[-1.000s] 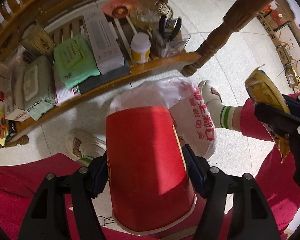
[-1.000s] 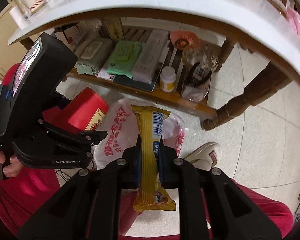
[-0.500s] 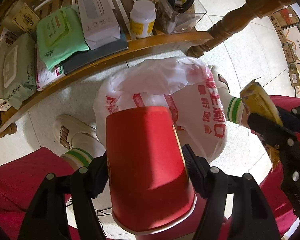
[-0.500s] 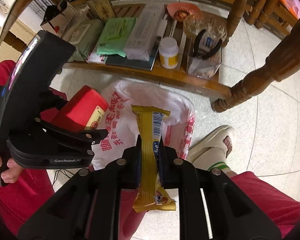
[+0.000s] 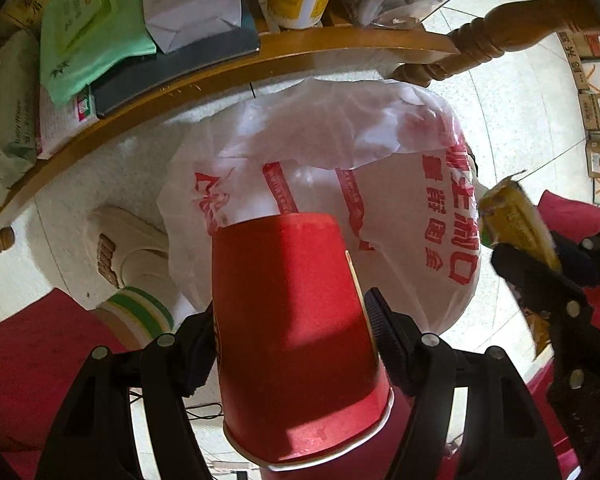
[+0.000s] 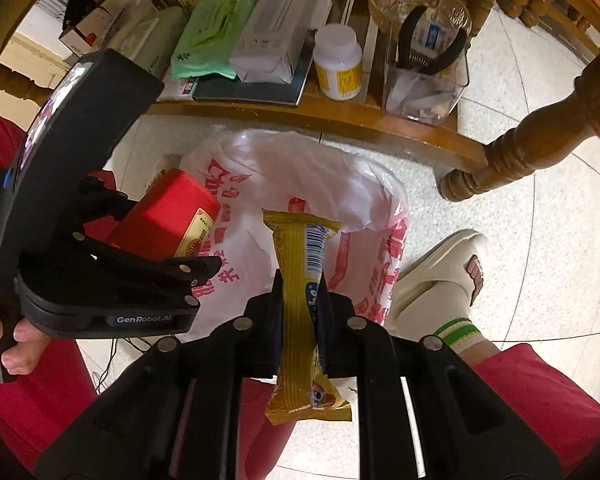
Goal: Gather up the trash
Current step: 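Open the left tool over the bag while the right tool releases the wrapper into it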
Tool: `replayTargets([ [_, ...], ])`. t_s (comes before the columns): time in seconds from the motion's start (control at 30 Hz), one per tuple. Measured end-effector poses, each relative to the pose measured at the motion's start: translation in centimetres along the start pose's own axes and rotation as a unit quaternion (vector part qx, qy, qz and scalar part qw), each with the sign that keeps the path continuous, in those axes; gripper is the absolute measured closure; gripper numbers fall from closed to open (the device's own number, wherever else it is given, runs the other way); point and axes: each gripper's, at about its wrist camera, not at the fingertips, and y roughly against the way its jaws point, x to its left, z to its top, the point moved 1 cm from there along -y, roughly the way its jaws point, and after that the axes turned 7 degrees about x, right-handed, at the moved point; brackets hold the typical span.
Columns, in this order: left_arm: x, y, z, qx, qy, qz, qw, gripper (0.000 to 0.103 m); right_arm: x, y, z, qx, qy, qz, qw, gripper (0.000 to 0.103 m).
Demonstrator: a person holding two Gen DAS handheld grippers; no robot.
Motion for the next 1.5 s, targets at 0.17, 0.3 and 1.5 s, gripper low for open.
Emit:
replayTargets([
  [0.17, -0.2, -0.8, 0.7, 0.012, 0.003, -0.003, 0.9999, 0.037, -0.4, -1.6, 0.4, 0.021, -0.012, 0.012, 1.0, 0.089],
  [0.3, -0.3, -2.1, 1.2, 0.03, 0.004, -0.004, 0.9995, 0.037, -0.7, -2.8, 0.5, 0.038, -0.019, 0.017, 0.999, 0.089],
  [1.5, -0.1, -2.8, 2.1, 0.039, 0.016, 0.045, 0.9981, 0.022, -1.2, -3.1, 0.9, 0.03, -0.036, 0.021, 0.999, 0.052],
])
